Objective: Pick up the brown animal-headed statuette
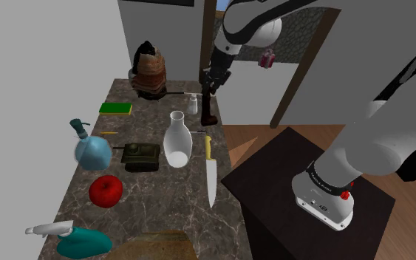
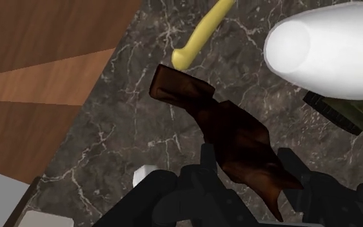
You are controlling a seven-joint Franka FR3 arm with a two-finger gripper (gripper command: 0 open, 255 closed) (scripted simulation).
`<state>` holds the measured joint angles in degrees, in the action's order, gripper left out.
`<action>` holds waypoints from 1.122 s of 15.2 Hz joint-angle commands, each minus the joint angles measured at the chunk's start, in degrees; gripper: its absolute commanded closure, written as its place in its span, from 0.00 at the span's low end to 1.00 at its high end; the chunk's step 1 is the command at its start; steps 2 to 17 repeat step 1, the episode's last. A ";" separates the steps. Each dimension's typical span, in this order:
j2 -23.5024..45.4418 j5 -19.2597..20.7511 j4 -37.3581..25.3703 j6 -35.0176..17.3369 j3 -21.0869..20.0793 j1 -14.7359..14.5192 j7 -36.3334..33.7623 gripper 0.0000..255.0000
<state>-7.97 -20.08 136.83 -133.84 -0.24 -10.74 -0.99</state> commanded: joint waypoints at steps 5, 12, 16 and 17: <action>-0.20 0.13 -0.19 0.37 -0.04 0.00 -0.23 1.00; -0.20 0.13 -0.19 0.37 -0.04 0.00 -0.23 1.00; -0.20 0.13 -0.19 0.37 -0.04 0.00 -0.23 1.00; -0.20 0.13 -0.19 0.37 -0.04 0.00 -0.23 1.00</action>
